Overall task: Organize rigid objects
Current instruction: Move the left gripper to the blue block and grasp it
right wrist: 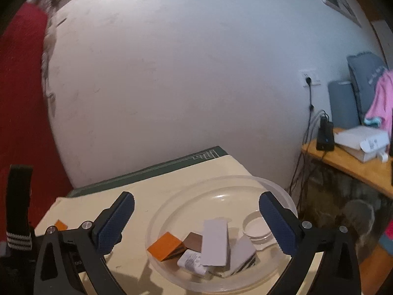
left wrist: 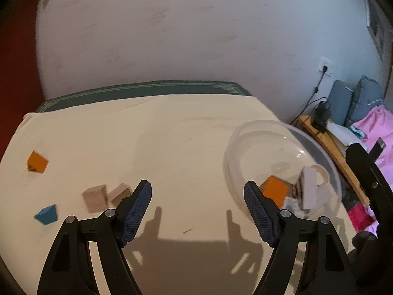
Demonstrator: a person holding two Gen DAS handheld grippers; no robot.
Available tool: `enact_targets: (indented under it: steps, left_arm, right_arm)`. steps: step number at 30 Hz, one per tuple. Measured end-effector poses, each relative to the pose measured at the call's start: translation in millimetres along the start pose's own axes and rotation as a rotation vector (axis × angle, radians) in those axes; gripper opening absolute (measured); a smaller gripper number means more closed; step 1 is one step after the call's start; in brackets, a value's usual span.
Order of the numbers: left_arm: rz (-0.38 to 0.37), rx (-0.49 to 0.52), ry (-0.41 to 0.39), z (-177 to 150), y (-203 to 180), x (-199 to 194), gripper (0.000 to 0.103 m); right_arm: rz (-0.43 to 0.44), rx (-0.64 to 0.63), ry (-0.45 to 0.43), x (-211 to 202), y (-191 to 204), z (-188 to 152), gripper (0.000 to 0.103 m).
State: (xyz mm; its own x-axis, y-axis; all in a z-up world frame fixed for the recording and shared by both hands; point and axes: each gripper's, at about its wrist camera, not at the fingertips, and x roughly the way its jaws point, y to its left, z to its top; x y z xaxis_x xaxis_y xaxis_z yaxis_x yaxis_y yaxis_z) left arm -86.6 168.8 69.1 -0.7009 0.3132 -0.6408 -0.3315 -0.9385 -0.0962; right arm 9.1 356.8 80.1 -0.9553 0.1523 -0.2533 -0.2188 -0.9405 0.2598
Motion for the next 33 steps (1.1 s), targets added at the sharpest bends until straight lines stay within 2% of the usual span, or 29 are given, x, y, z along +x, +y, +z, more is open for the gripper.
enact_targets:
  steps: [11, 16, 19, 23, 29, 33]
  left_arm:
    - [0.133, -0.077, -0.008, -18.0, 44.2, -14.9, 0.078]
    - [0.196, -0.154, -0.013, -30.9, 79.1, -26.9, 0.078]
    - [0.258, -0.190, -0.017, -39.7, 101.9, -35.6, 0.078]
    - [0.307, -0.249, 0.004, -50.0, 132.2, -40.3, 0.078]
    - [0.350, -0.298, 0.019, -56.1, 154.9, -40.8, 0.078]
    - [0.352, -0.325, 0.051, -57.8, 163.5, -34.6, 0.077]
  right_arm:
    - [0.037, -0.017, 0.053, 5.4, 3.3, -2.0, 0.103]
    - [0.058, -0.040, 0.069, 4.1, 11.1, -7.0, 0.103]
    - [0.072, -0.043, 0.088, 4.7, 13.7, -9.0, 0.103]
    - [0.083, -0.052, 0.103, 5.2, 16.9, -11.4, 0.103]
    - [0.113, -0.092, 0.123, 4.5, 28.0, -15.0, 0.103]
    - [0.132, -0.125, 0.129, 2.3, 35.6, -17.7, 0.103]
